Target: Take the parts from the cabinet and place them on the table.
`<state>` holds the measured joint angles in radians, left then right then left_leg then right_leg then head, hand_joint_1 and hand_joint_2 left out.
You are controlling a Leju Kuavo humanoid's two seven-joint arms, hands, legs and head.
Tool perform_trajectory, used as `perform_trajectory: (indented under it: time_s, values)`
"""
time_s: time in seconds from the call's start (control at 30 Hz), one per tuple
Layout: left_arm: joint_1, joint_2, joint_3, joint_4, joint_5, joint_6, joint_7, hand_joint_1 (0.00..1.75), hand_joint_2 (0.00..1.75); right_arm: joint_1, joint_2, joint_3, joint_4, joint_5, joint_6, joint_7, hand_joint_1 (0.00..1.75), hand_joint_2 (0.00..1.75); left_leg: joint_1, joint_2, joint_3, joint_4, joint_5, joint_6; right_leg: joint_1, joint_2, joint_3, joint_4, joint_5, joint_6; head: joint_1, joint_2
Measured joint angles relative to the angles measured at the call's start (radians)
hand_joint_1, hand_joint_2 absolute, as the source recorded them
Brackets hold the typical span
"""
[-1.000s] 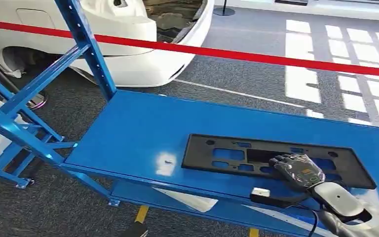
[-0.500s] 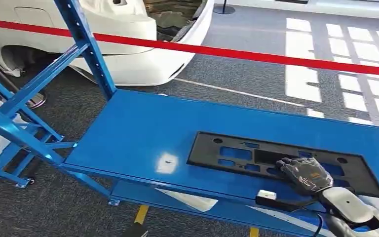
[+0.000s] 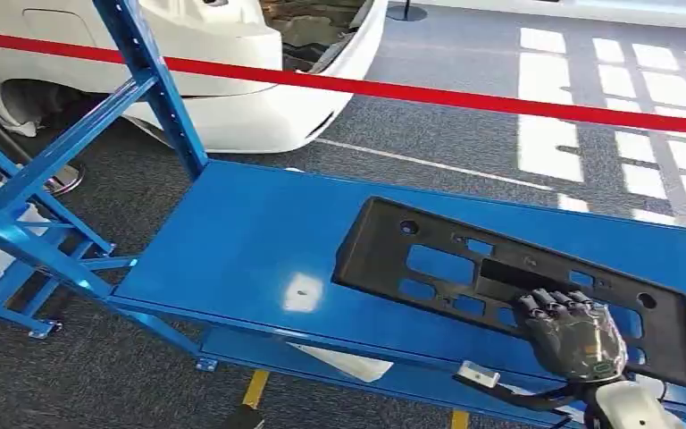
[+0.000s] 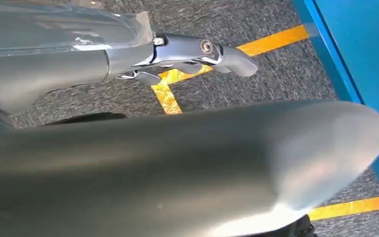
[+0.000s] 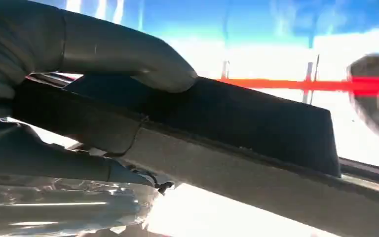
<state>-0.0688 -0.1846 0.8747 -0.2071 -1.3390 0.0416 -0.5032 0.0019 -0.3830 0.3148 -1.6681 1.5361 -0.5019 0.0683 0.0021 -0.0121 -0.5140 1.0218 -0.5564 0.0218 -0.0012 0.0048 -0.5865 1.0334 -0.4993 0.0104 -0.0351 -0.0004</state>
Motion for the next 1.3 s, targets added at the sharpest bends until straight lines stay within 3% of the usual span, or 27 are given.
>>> perform_trajectory:
  time_s: [0.17,0.3,0.4,0.57,0.8,1.0,1.2,1.27,1.3]
  values:
    - [0.001,0.0,0.012,0.0,0.002,0.003,0.0,0.0,0.0,0.051,0.012,-0.037,-0.09,0.03,-0.063,0.009,1.75,1.75,0.0,0.0,0.0,0.0,0.0,0.0,0.0,0.0,0.0,0.0,0.0,0.0,0.0,0.0]
    - [0.001,0.0,0.014,0.0,0.002,0.003,0.0,0.0,0.0,0.071,0.02,-0.054,-0.133,0.033,-0.072,-0.011,1.75,1.75,-0.001,0.0,0.0,0.0,0.0,0.0,-0.001,0.0,0.0,0.0,0.0,0.0,0.0,0.0]
    - [0.002,0.0,0.016,0.0,0.002,0.004,0.0,0.0,0.0,0.089,0.027,-0.092,-0.164,0.034,-0.086,-0.112,1.75,1.75,-0.001,0.0,0.0,0.0,0.0,0.0,-0.001,0.0,0.0,0.0,0.0,0.0,0.0,0.0]
    - [0.002,0.0,0.02,0.0,0.003,0.005,0.0,0.0,0.0,0.101,0.037,-0.159,-0.203,0.034,-0.081,-0.209,1.75,1.75,-0.001,0.0,0.0,0.0,0.0,0.0,-0.001,0.0,0.0,0.0,0.0,0.0,0.0,0.0]
    - [0.002,0.0,0.026,0.0,0.01,0.0,-0.013,0.0,0.0,0.093,0.036,-0.218,-0.255,0.034,-0.068,-0.267,1.75,1.75,-0.001,0.0,0.0,0.0,0.0,0.0,-0.001,0.0,0.0,0.0,0.0,0.0,0.0,0.0]
    - [0.002,-0.003,0.036,0.0,0.01,-0.001,-0.024,0.0,0.0,0.119,0.095,-0.271,-0.281,0.034,-0.121,-0.486,1.75,1.75,0.0,0.0,0.0,0.0,0.0,0.0,0.0,0.001,-0.001,0.0,0.0,0.0,0.0,0.0]
    - [0.002,-0.005,0.038,0.0,0.011,-0.002,-0.028,0.0,0.0,0.13,0.142,-0.301,-0.287,0.034,-0.13,-0.515,1.75,1.75,-0.001,0.0,0.0,0.0,0.0,0.0,0.0,0.001,0.0,0.0,0.0,0.0,0.0,0.0]
    - [0.002,-0.005,0.038,0.0,0.012,-0.008,-0.034,0.0,0.0,0.132,0.161,-0.309,-0.287,0.034,-0.141,-0.553,1.75,1.75,-0.001,0.0,0.0,0.0,0.0,0.0,0.0,0.001,0.0,0.0,0.0,0.0,0.0,0.0]
    - [0.002,-0.005,0.038,0.0,0.012,-0.008,-0.035,0.0,1.75,0.133,0.172,-0.313,-0.287,0.034,-0.146,-0.573,1.75,1.75,-0.001,0.0,0.0,0.0,0.0,0.0,0.0,0.001,0.0,0.0,0.0,0.0,0.0,0.0]
